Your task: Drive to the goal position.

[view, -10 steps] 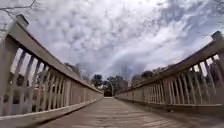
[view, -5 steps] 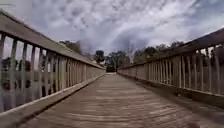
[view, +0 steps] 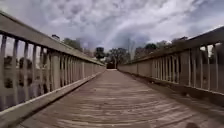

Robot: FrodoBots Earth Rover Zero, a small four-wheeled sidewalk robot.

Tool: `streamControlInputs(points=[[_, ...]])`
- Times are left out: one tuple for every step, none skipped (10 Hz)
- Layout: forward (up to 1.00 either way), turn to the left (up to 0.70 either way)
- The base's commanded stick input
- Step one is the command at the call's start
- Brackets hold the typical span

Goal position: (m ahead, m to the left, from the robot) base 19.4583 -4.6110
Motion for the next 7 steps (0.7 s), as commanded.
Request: streamControlInputs(points=[[0.50,0.00],[0.50,0.00],[0.50,0.00],[0.50,0.00],[0.50,0.00],[0.50,-0.08],[0.50,-0.50]])
